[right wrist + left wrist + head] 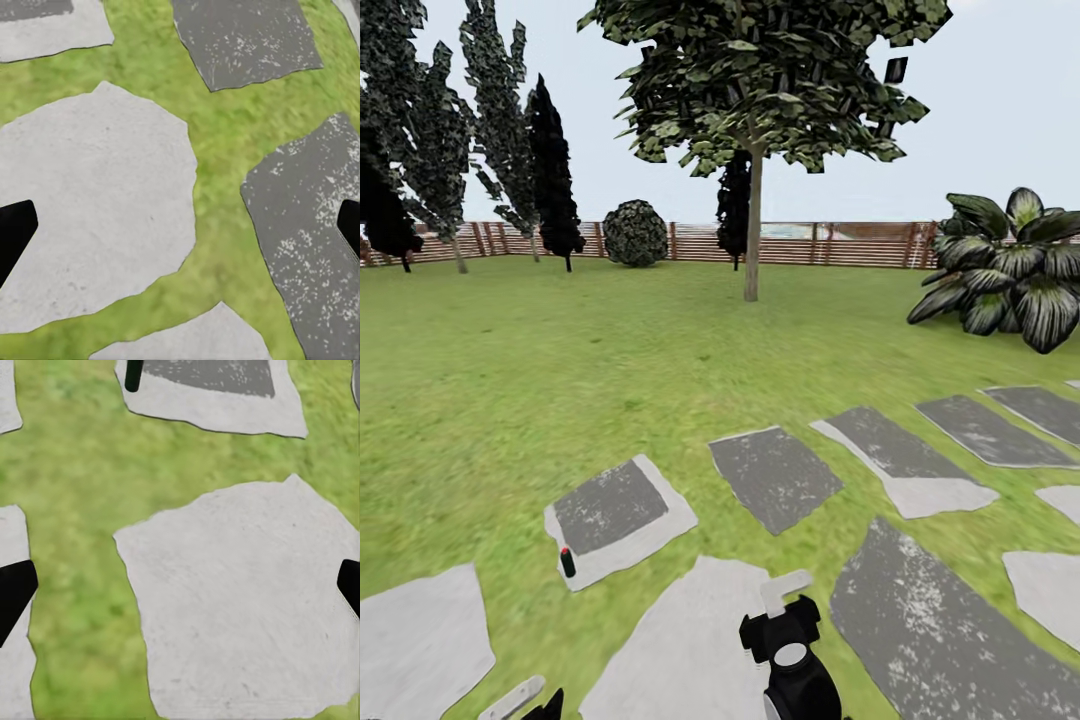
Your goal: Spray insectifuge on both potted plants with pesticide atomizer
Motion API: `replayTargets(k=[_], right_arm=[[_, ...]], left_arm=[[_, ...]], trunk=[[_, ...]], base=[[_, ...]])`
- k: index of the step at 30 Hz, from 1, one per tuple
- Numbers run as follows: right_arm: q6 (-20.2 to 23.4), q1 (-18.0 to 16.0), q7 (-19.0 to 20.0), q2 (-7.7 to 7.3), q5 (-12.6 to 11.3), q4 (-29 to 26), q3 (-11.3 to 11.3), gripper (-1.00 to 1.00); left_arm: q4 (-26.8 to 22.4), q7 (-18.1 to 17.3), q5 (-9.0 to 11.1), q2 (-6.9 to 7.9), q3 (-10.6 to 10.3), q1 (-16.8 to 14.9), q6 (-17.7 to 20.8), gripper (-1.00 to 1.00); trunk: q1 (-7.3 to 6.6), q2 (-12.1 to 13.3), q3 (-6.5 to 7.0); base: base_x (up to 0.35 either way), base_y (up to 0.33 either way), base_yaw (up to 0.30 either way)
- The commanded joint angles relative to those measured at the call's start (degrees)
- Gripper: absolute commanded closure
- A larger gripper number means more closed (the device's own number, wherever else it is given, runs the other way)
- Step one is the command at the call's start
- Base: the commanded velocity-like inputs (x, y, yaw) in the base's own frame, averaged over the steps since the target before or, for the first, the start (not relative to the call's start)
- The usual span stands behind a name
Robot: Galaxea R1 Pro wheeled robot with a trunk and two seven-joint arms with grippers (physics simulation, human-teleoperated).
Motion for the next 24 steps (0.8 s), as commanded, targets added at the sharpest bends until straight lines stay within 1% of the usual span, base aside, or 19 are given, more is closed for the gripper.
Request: replayTargets(k=[1,24], right_arm=[[0.0,0.0,0.0,0.00,0.0,0.0,0.0,-1.00],[0.1,0.0,0.0,0.00,0.0,0.0,-0.1,-1.00]], left_arm=[[0.0,0.0,0.0,0.00,0.0,0.0,0.0,-1.00],[0.0,0.0,0.0,-0.08,0.0,0.0,0.0,-1.00]], trunk=[[0.00,0.0,0.00],[0.00,0.0,0.00]], base=[[0.286,-0.220,0.230],[0.286,-0.220,0.230]])
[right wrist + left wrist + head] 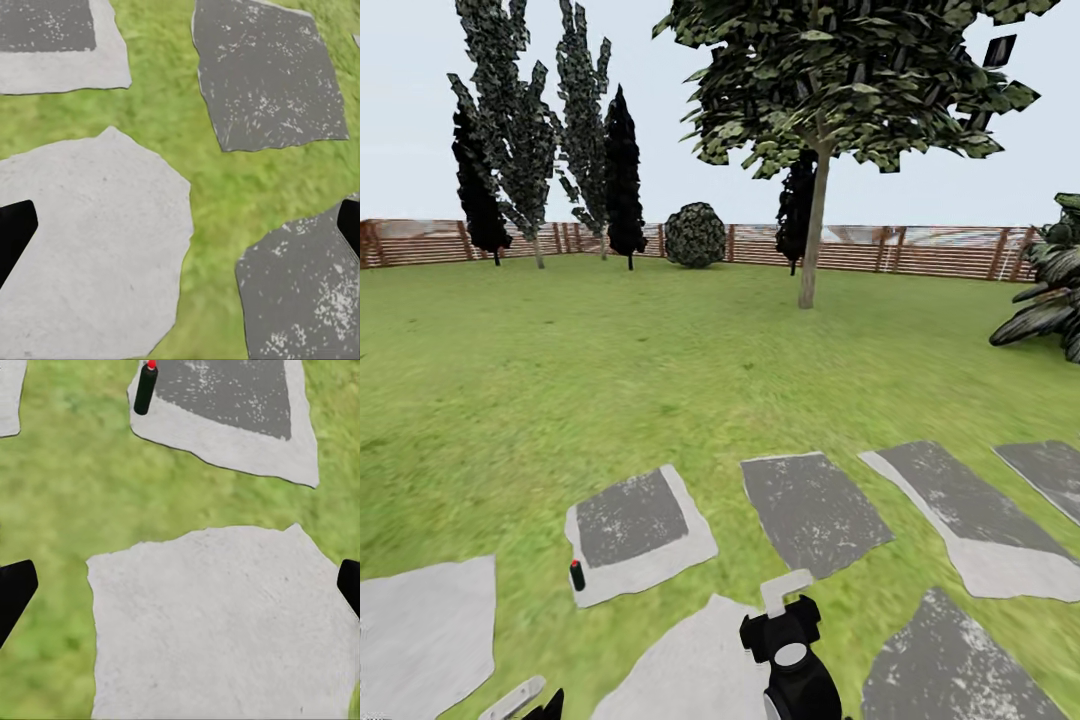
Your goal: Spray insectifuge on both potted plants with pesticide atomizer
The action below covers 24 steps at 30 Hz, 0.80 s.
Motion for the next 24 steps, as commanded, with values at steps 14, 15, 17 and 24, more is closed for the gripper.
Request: replayTargets(k=[14,15,17,24], right_arm=[[0.2,0.0,0.0,0.00,0.0,0.1,0.0,-1.00],[0.2,0.0,0.0,0.00,0.0,0.1,0.0,-1.00],[0.1,0.0,0.0,0.00,0.0,0.1,0.0,-1.00],[0.1,0.0,0.0,0.00,0.0,0.1,0.0,-1.00]], left_arm=[[0.5,0.0,-0.1,0.00,0.0,0.0,0.0,-1.00],[0.5,0.0,-0.1,0.00,0.0,0.0,0.0,-1.00],[0.5,0.1,-0.1,0.00,0.0,0.0,0.0,-1.00],[0.5,0.3,-0.1,0.00,0.0,0.0,0.0,-1.00]], trunk=[[0.00,0.0,0.00],[0.00,0.0,0.00],[0.00,0.0,0.00],[0.00,0.0,0.00]], base=[[0.286,-0.220,0.231],[0.286,-0.220,0.231],[0.286,-0.220,0.232],[0.286,-0.220,0.233]])
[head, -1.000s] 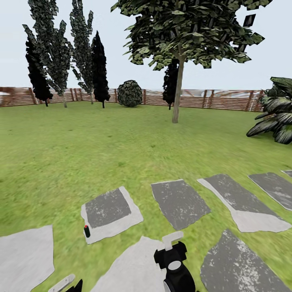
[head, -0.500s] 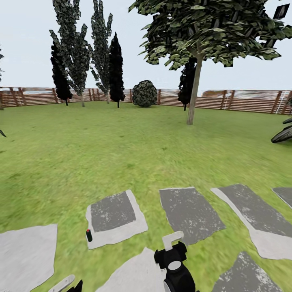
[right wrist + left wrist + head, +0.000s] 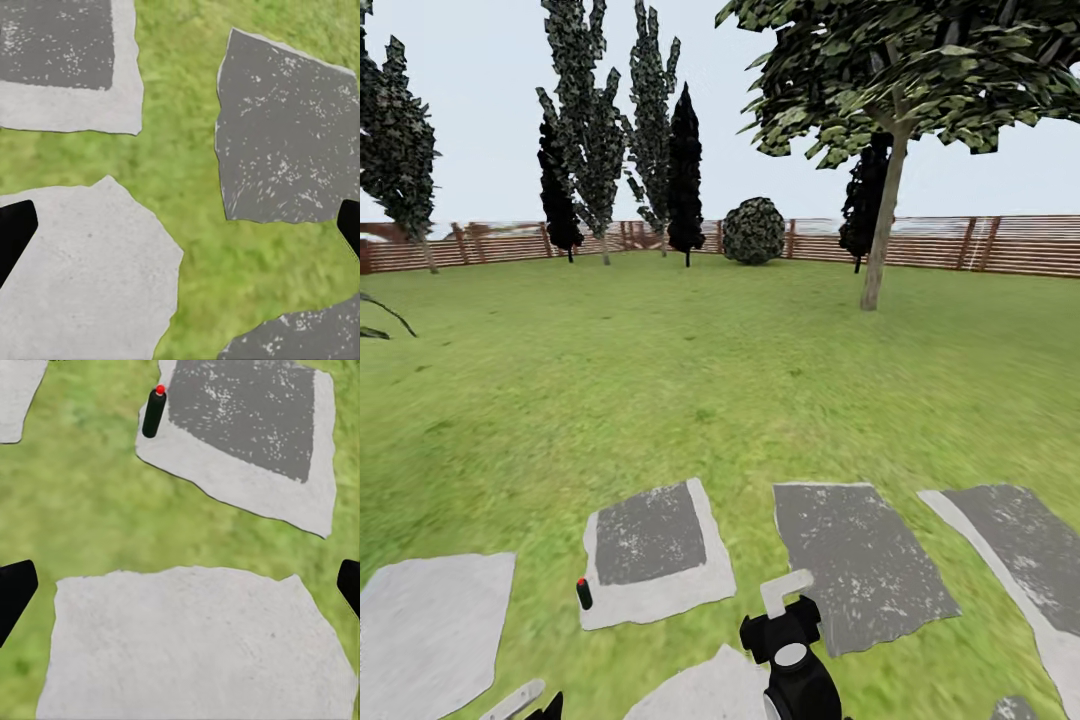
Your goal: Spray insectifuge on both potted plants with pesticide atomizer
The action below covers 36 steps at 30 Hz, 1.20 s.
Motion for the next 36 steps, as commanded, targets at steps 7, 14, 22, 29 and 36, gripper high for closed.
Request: replayTargets(k=[7,14,22,29,36], right_arm=[[0.0,0.0,0.0,0.00,0.0,0.0,0.0,-1.00],[0.0,0.0,0.0,0.00,0.0,0.0,0.0,-1.00],[0.0,0.0,0.0,0.00,0.0,0.0,0.0,-1.00],[0.1,0.0,0.0,0.00,0.0,0.1,0.0,-1.00],[0.2,0.0,0.0,0.00,0.0,0.1,0.1,-1.00]], left_arm=[[0.0,0.0,0.0,0.00,0.0,0.0,0.0,-1.00],[0.0,0.0,0.0,0.00,0.0,0.0,0.0,-1.00],[0.0,0.0,0.0,0.00,0.0,0.0,0.0,-1.00],[0.0,0.0,0.0,0.00,0.0,0.0,0.0,-1.00],[0.0,0.0,0.0,0.01,0.0,0.0,-0.1,-1.00]], trunk=[[0.00,0.0,0.00],[0.00,0.0,0.00],[0.00,0.0,0.00],[0.00,0.0,0.00],[0.00,0.0,0.00]], base=[[0.283,-0.230,0.233],[0.281,-0.232,0.233],[0.281,-0.233,0.233],[0.276,-0.237,0.233],[0.253,-0.254,0.235]])
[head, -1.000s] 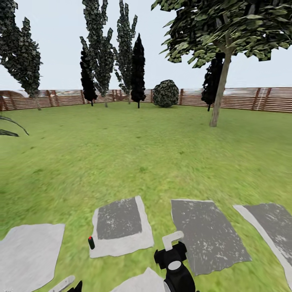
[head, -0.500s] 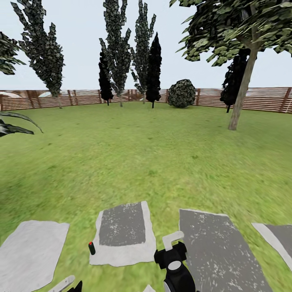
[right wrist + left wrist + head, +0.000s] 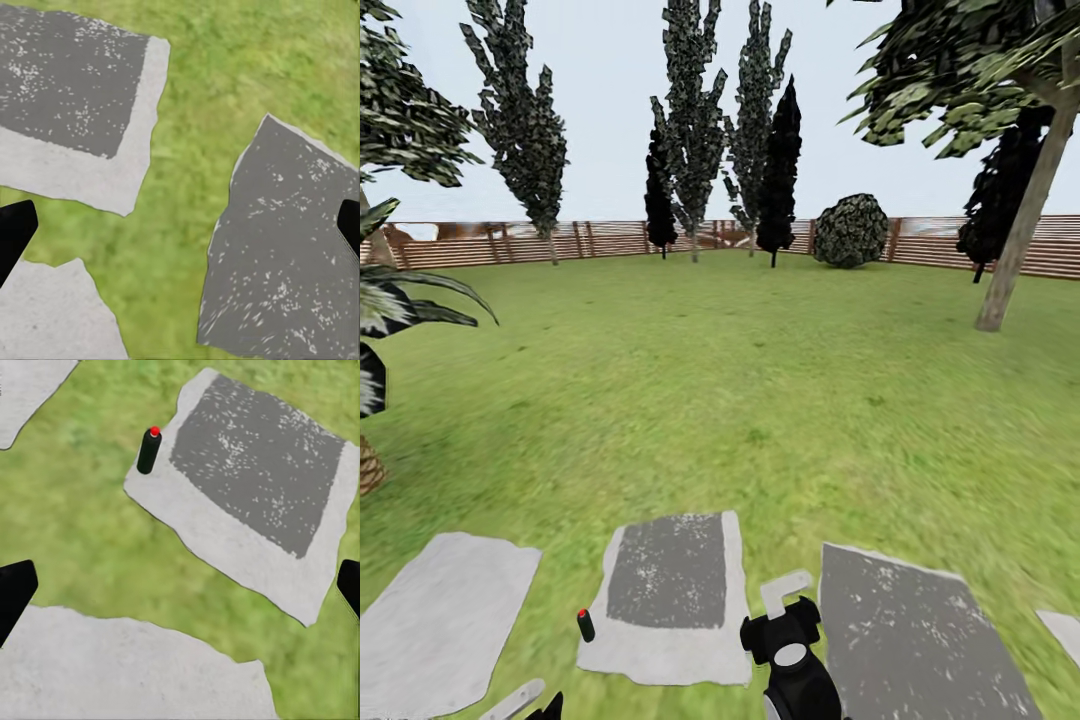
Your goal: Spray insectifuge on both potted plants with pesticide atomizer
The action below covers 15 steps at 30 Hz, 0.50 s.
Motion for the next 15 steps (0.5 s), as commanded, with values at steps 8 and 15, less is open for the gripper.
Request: replayTargets(k=[8,15], right_arm=[[0.7,0.0,0.1,0.00,0.0,0.0,0.0,-1.00],[2.0,0.0,0.6,0.00,-0.1,-0.1,0.1,-1.00]], left_arm=[[0.0,0.0,0.0,0.00,0.0,0.0,0.0,-1.00],[0.0,0.0,0.0,0.00,0.0,0.0,0.0,-1.00]], trunk=[[0.00,0.0,0.00],[0.00,0.0,0.00]], base=[[0.248,-0.259,0.246],[0.248,-0.259,0.248]])
